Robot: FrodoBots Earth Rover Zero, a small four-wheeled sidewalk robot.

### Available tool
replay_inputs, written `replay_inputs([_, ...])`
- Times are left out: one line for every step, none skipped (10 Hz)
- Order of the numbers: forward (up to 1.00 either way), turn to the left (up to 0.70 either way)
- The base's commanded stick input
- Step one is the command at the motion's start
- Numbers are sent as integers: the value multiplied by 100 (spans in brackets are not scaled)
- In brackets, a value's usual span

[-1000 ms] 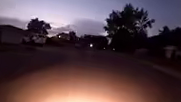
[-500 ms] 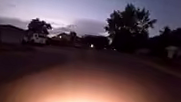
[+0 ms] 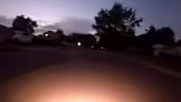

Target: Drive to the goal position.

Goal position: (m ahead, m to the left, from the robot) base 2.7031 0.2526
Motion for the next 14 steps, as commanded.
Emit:
replay_inputs([70, -35])
replay_inputs([70, -35])
replay_inputs([70, -35])
replay_inputs([70, -26])
replay_inputs([70, -15])
replay_inputs([70, -4])
replay_inputs([70, 0])
replay_inputs([70, 0])
replay_inputs([70, 0])
replay_inputs([70, 0])
replay_inputs([70, 0])
replay_inputs([70, 0])
replay_inputs([70, 0])
replay_inputs([70, 0])
